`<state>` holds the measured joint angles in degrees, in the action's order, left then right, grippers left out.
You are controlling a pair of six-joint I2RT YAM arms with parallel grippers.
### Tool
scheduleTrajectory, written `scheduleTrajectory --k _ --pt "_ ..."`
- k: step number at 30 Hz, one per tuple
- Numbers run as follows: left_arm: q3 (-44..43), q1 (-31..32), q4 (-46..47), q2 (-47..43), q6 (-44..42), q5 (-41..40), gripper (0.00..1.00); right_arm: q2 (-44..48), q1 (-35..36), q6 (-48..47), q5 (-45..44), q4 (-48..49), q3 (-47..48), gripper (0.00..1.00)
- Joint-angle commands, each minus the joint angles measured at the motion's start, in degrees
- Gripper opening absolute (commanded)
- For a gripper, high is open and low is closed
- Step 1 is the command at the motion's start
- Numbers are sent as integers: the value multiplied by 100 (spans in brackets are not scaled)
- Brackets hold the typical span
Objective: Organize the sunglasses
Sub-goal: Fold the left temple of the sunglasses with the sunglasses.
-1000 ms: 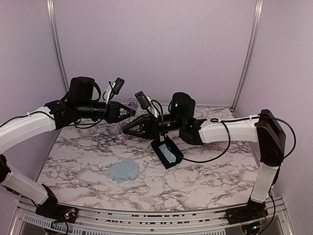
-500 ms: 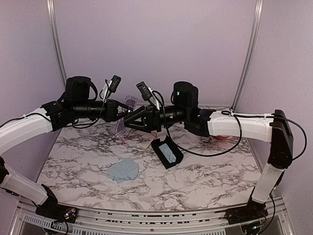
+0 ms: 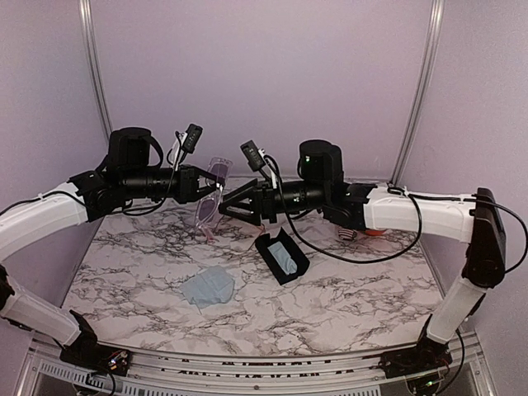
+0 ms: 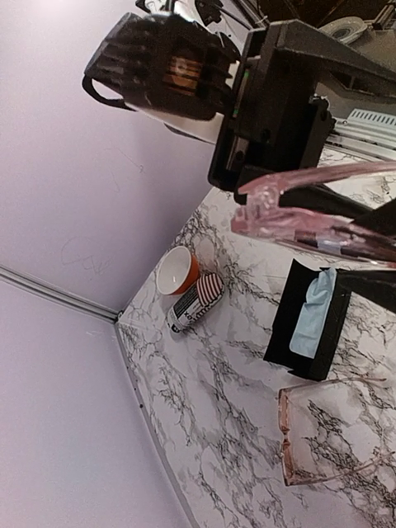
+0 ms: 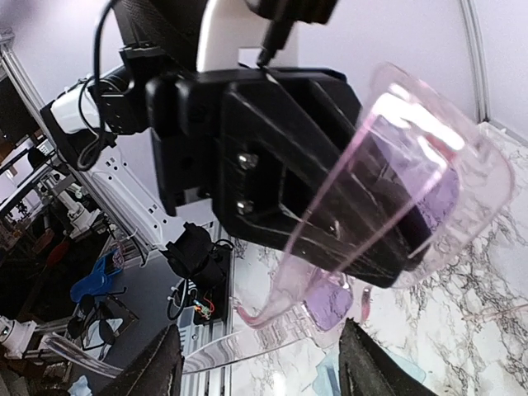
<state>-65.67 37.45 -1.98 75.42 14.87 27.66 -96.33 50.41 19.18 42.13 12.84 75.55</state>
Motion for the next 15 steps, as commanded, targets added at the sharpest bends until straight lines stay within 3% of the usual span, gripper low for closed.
scheduleTrajectory --k 1,15 --pt "112 -19 414 -267 179 234 12 -219 -75 191 -220 94 65 63" --pt "212 -19 699 -256 446 452 13 -710 -114 1058 416 1563 266 65"
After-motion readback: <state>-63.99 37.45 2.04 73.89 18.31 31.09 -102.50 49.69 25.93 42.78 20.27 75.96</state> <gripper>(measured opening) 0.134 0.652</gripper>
